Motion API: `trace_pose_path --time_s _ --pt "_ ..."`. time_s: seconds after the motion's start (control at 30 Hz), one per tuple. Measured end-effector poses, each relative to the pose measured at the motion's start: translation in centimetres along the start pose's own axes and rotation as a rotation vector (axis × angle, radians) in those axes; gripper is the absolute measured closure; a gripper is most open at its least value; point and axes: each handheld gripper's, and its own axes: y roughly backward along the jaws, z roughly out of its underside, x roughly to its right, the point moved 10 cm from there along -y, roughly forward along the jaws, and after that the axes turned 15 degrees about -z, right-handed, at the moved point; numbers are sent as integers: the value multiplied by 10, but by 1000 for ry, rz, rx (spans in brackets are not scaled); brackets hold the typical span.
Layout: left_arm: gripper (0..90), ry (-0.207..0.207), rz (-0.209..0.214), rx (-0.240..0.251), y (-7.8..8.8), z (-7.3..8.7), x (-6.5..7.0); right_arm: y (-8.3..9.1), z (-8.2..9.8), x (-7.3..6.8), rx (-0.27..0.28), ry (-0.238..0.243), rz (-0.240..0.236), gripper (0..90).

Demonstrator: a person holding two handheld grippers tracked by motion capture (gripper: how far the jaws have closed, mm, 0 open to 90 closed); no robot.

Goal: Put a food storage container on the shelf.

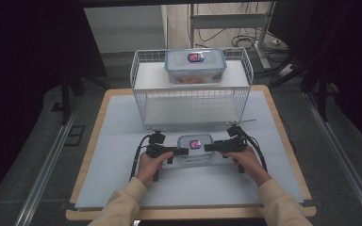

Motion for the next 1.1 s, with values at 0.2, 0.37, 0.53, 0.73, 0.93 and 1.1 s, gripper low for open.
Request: trace_pose_path --time_s 0.2,0.37,0.53,0.73,0.93,1.1 --pt "376 -11 -2 8 3 0 2 0 2 -4 1 -19 -15 368" --pt "424 -40 -20 26 7 1 5 6 5 -7 22 -27 -32 430" --pt "460 -53 -23 44 11 4 7 9 8 -11 25 -5 -30 465" --pt "483 -80 -31 60 13 7 8 12 12 -15 43 -6 -41 489" --pt "496 -96 -31 74 15 7 11 14 16 -20 50 19 -24 508" --pt "497 -120 -46 73 16 8 12 16 18 -22 55 37 -11 511"
